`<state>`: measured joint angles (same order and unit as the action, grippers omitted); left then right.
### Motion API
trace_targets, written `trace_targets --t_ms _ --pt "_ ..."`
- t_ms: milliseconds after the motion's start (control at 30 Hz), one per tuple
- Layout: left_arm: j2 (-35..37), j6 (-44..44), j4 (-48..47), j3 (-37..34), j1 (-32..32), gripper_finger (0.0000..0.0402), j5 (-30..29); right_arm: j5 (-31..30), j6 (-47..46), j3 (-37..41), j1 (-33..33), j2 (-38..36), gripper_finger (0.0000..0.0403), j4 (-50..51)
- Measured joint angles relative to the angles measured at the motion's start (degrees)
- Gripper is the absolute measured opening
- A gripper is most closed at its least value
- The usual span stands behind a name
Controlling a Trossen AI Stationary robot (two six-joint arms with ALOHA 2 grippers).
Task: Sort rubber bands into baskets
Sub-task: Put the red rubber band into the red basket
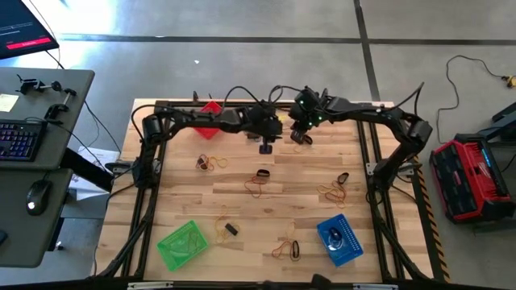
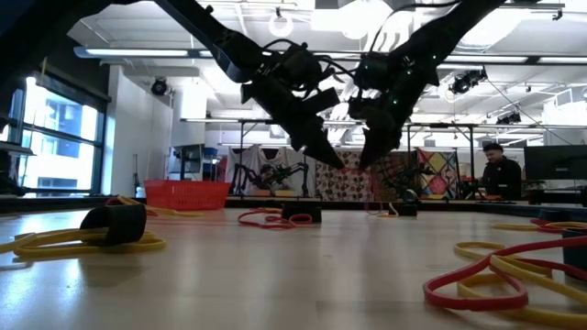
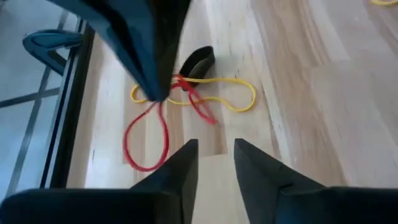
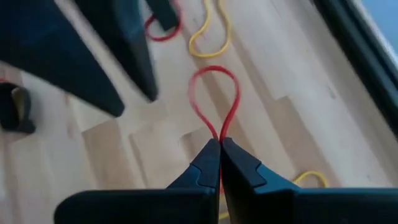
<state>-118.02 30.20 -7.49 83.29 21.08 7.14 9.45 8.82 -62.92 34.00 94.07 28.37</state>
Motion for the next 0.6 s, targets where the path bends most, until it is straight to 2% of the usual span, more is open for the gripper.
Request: trace_targets --t_ms 200,600 --pt "0.02 -0.39 0.04 0.0 -0.51 0.0116 -3.64 0.13 -0.25 0.02 -2.79 -1.27 0.0 0.86" --pt "0.0 1.49 1.32 0.0 -2.2 0.0107 -6.85 2.43 -1.48 0.04 -4.53 -2.7 0.0 0.54"
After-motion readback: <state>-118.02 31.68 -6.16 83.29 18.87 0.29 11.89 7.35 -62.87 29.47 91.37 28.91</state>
